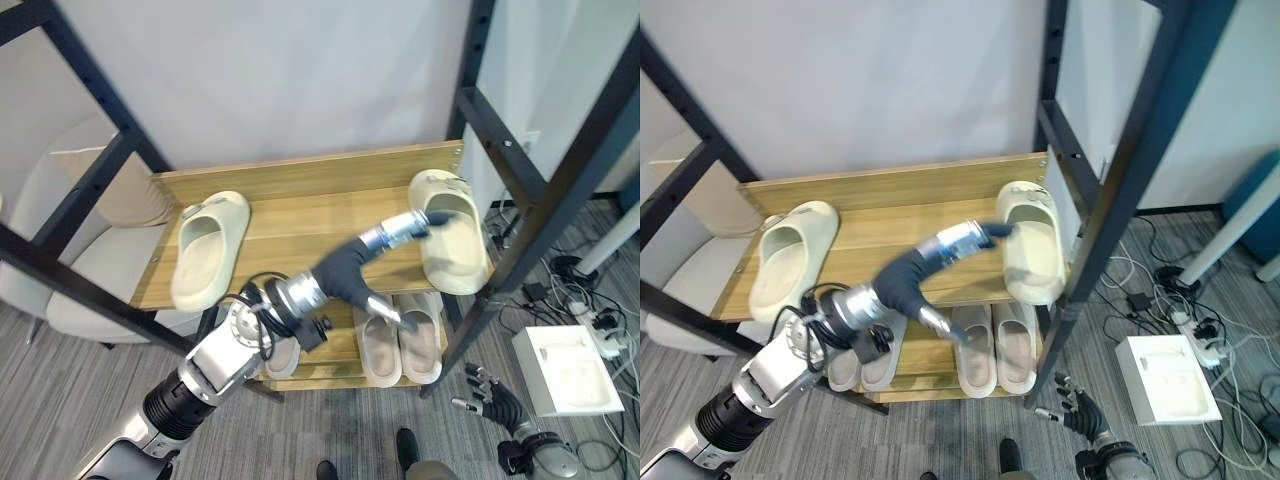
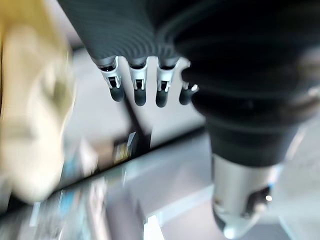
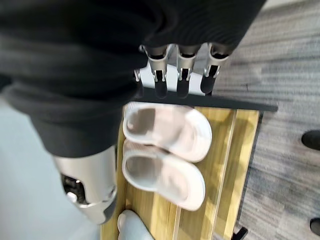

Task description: Arrange the slippers neatly on the shoe rack.

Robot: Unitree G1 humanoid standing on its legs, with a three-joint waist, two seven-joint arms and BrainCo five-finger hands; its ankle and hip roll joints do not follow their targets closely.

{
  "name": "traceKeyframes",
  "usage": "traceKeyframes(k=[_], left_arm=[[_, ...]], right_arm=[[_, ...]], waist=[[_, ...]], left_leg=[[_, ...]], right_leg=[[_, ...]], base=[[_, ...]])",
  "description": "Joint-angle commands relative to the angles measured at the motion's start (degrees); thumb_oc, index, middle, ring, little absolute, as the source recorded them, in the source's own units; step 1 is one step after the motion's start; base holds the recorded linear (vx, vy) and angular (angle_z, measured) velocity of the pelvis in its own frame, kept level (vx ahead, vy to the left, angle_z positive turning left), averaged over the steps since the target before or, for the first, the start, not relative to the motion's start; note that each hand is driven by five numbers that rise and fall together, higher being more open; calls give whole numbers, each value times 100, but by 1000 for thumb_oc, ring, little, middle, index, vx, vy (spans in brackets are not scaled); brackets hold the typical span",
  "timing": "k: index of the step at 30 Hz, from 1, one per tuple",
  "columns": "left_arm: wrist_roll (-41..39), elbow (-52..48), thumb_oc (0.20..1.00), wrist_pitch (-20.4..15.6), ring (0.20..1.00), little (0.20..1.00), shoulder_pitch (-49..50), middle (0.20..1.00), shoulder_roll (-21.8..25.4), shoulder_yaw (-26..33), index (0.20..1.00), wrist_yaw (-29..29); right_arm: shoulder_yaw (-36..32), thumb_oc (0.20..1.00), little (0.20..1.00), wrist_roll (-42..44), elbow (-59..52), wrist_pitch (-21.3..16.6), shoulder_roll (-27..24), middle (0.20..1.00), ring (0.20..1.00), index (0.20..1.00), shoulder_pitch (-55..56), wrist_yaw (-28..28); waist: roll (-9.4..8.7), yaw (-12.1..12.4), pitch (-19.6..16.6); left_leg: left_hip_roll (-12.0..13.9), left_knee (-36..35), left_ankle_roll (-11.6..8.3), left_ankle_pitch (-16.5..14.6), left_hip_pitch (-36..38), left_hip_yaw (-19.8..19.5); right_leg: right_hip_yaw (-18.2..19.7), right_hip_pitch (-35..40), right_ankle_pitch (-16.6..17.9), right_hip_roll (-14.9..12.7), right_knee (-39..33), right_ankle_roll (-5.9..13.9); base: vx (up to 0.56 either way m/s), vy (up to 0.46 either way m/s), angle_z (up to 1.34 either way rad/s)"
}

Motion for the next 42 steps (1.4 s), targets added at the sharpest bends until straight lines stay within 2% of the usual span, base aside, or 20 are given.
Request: traceKeyframes(k=[1, 5, 9, 10, 11, 16, 21, 24, 28, 34, 39, 40, 42], left_arm=[[299, 546, 1000, -594, 1000, 1000, -173, 1000, -5, 490, 1000, 846], [1452, 868, 1000, -776, 1000, 1000, 74, 1000, 134, 1549, 1000, 1776], [3055, 1181, 1000, -697, 1000, 1000, 48, 1000, 560, 1998, 1000, 2760], [3084, 1186, 1000, -697, 1000, 1000, 49, 1000, 560, 1990, 1000, 2787], [3859, 1270, 1000, -601, 1000, 1000, 139, 1000, 931, 2155, 1000, 3012], [5272, 1526, 1000, -305, 1000, 1000, 392, 1000, 1653, 2416, 1000, 3550], [6451, 2070, 1000, 147, 1000, 1000, 349, 1000, 2380, 2254, 1000, 3849], [6872, 2321, 1000, 288, 1000, 1000, 400, 1000, 2693, 2147, 1000, 3851], [7160, 2516, 1000, 413, 1000, 1000, 652, 1000, 2824, 2222, 1000, 3801], [7297, 3378, 1000, 731, 1000, 1000, 533, 1000, 2608, 1981, 1000, 3902], [7361, 4272, 1000, 1146, 1000, 1000, 4, 1000, 2247, 1584, 1000, 4042], [7330, 4733, 1000, 1348, 1000, 1000, -382, 1000, 2180, 1322, 1000, 4016], [7252, 4929, 1000, 1355, 1000, 1000, -573, 1000, 2165, 1189, 1000, 3964]], right_arm=[[-134, 1000, 1000, 207, -233, -294, 118, 1000, 1000, 1000, -14, 119], [-221, 1000, 1000, 256, -184, -363, 237, 1000, 1000, 1000, 108, 155], [-220, 1000, 1000, 183, -102, -477, 181, 1000, 1000, 1000, 163, 105], [-213, 1000, 1000, 183, -99, -479, 183, 1000, 1000, 1000, 159, 105], [-210, 1000, 1000, 158, -112, -528, 153, 1000, 1000, 1000, 188, 88], [-197, 1000, 1000, 146, -170, -602, 84, 1000, 1000, 1000, 243, 83], [-186, 1000, 1000, 211, -283, -678, -52, 1000, 1000, 1000, 277, 53], [-229, 1000, 1000, 219, -361, -719, -118, 1000, 1000, 1000, 328, 42], [-325, 1000, 1000, 254, -436, -723, -95, 1000, 1000, 1000, 424, 32], [-349, 1000, 1000, 252, -485, -723, -117, 1000, 1000, 1000, 437, -21], [-349, 1000, 1000, 220, -524, -729, -149, 1000, 1000, 1000, 398, -116], [-344, 1000, 1000, 190, -504, -723, -193, 1000, 1000, 1000, 337, -189], [-354, 1000, 1000, 176, -480, -713, -219, 1000, 1000, 1000, 260, -249]], waist=[[-356, 70, -236], [-381, 153, -260], [-359, 177, -291], [-363, 171, -290], [-345, 175, -305], [-305, 184, -342], [-279, 150, -349], [-279, 132, -348], [-285, 107, -339], [-282, 18, -338], [-279, -85, -289], [-263, -171, -269], [-251, -223, -251]], left_leg=[[25, -34, -121, -272, -36, -304], [35, -34, -146, -267, -16, -325], [45, -34, -167, -279, 10, -325], [45, -34, -167, -280, 11, -327], [48, -34, -179, -287, 21, -316], [64, -34, -197, -304, 35, -316], [75, -34, -209, -309, 31, -297], [82, -34, -207, -318, 38, -282], [83, -34, -204, -334, 46, -241], [94, -34, -199, -342, 50, -190], [98, -34, -190, -359, 60, -132], [107, -34, -186, -373, 56, -76], [110, -34, -183, -378, 54, -42]], right_leg=[[44, 315, -561, -313, 34, 452], [31, 361, -574, -308, 15, 442], [2, 371, -575, -305, 16, 448], [1, 373, -577, -305, 17, 448], [-4, 377, -579, -308, 17, 455], [-18, 384, -587, -312, 18, 470], [-16, 366, -576, -307, 28, 478], [2, 353, -564, -306, 30, 484], [37, 335, -556, -303, 25, 487], [99, 322, -557, -300, 29, 480], [157, 280, -552, -292, 39, 480], [208, 237, -542, -293, 50, 484], [239, 208, -533, -291, 54, 488]], base=[[29, -40, 13], [35, -24, 8], [8, -3, 1], [0, 0, 0], [25, -4, 4], [7, -1, 0], [1, -1, -1], [0, 0, 0], [0, 0, 0], [12, -1, -11], [1, 0, -2], [10, 1, -16], [6, 4, -14]])
